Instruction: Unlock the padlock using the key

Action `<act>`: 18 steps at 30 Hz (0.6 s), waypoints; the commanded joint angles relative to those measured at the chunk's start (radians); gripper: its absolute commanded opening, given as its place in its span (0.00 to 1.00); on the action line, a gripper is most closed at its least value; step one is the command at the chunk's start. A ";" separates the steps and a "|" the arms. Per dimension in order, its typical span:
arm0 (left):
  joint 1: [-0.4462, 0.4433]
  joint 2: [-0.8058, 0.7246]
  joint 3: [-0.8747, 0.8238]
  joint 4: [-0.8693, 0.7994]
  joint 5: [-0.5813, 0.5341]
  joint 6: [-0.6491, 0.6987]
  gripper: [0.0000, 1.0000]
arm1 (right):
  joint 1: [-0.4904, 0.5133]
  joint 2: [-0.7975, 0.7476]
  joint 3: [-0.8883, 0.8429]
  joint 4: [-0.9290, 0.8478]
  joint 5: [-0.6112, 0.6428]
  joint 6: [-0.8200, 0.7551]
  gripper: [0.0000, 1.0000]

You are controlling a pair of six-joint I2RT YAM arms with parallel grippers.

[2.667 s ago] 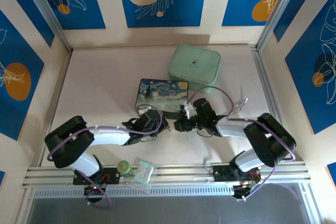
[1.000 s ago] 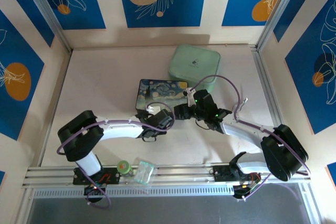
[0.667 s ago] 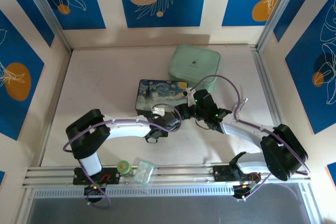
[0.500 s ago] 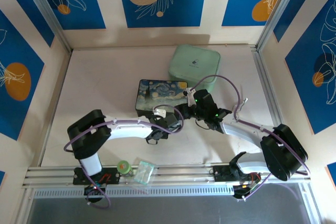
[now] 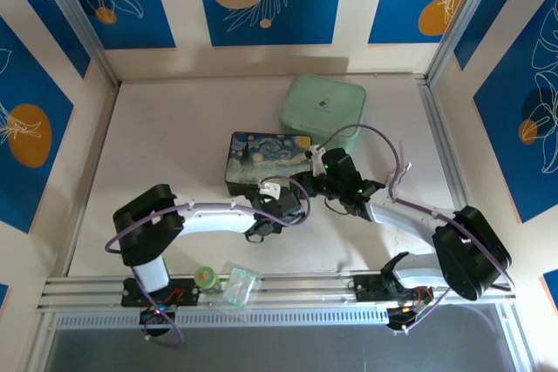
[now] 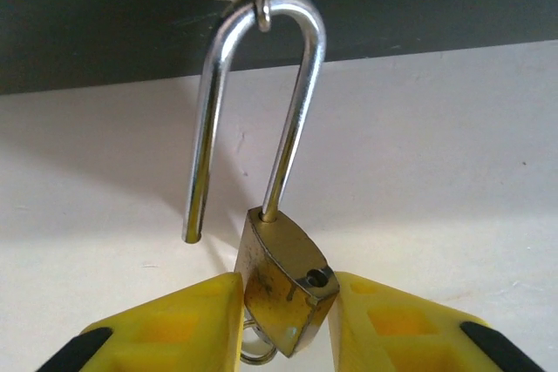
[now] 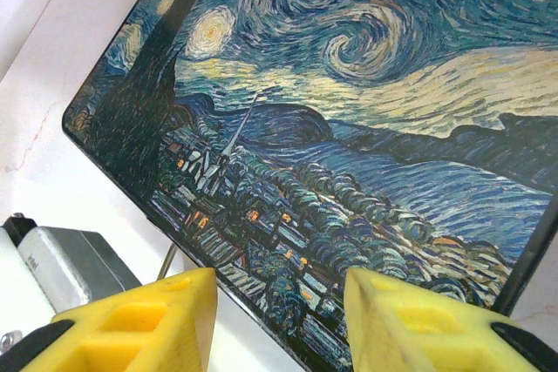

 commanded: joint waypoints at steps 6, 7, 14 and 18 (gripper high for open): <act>-0.012 -0.008 0.005 0.001 0.022 0.000 0.30 | -0.009 -0.026 -0.027 0.005 -0.001 0.024 0.44; -0.012 -0.014 0.003 0.002 0.021 -0.001 0.30 | -0.008 -0.032 -0.029 0.004 0.001 0.023 0.44; -0.011 -0.090 -0.032 0.023 0.007 0.005 0.42 | -0.012 -0.073 -0.050 -0.008 0.019 0.021 0.50; -0.005 -0.153 -0.049 0.016 -0.024 0.024 0.43 | -0.012 -0.092 -0.058 -0.027 0.020 0.027 0.52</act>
